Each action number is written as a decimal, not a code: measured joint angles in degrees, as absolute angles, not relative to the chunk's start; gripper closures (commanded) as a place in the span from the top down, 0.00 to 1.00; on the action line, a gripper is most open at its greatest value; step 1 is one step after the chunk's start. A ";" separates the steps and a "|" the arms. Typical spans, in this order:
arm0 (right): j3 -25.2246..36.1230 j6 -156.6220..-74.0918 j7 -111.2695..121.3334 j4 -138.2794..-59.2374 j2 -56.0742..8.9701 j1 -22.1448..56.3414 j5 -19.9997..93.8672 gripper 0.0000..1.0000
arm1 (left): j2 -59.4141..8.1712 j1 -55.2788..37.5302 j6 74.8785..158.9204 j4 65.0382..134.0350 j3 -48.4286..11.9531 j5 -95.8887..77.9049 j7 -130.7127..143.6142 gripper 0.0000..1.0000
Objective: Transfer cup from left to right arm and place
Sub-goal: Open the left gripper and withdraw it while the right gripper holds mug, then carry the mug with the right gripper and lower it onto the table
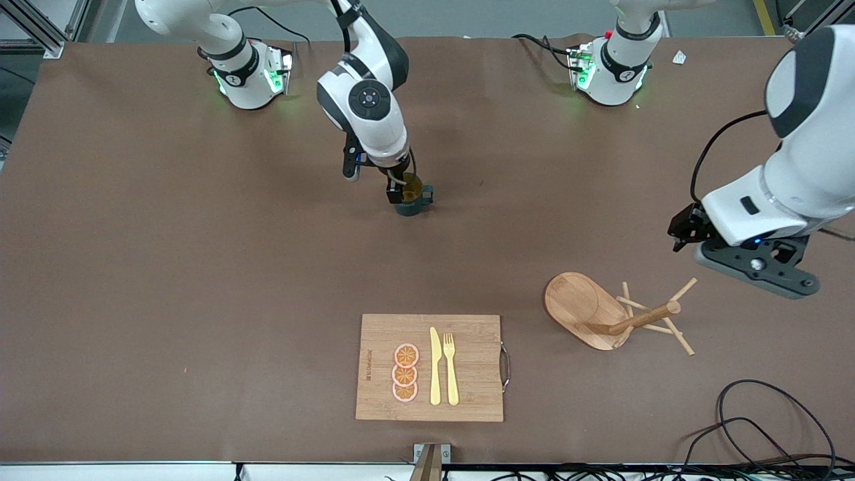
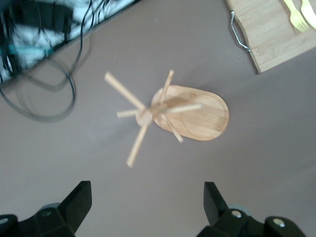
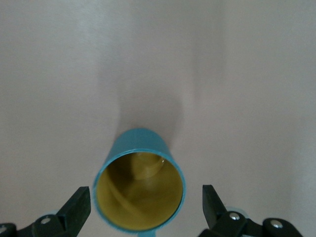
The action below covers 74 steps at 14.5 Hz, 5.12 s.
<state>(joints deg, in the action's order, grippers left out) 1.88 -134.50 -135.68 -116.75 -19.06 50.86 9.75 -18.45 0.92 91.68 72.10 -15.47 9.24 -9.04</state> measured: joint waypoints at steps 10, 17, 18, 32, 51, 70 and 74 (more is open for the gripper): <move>1.92 -135.13 -136.84 -117.92 -19.88 52.71 9.74 0.99 | -13.39 8.61 83.74 72.69 -15.46 2.22 0.28 1.00; 1.91 -140.08 -137.43 -118.30 -21.89 53.85 9.74 0.00 | -9.98 2.01 84.04 74.38 -12.65 1.57 1.71 1.00; 1.91 -141.24 -137.60 -118.29 -22.44 53.96 9.74 0.00 | -8.57 0.32 84.64 75.91 -10.77 1.55 1.72 1.00; 3.08 -137.57 -120.72 -117.63 -21.64 52.22 9.66 0.00 | -0.75 -2.98 87.82 85.71 -3.22 -0.02 -0.21 1.00; 3.77 -128.61 -8.53 -124.98 -11.17 21.45 9.46 0.00 | -0.25 -3.40 89.34 86.57 -3.88 -0.02 -1.10 1.00; 3.90 -140.90 66.92 -129.78 -12.56 -2.35 -8.14 0.00 | -0.80 -3.18 89.79 86.50 -3.78 -0.01 -1.10 1.00; 3.86 -140.87 66.67 -129.78 -14.11 -2.88 -8.15 0.00 | -0.80 -3.18 89.80 86.42 -3.78 0.00 -1.10 1.00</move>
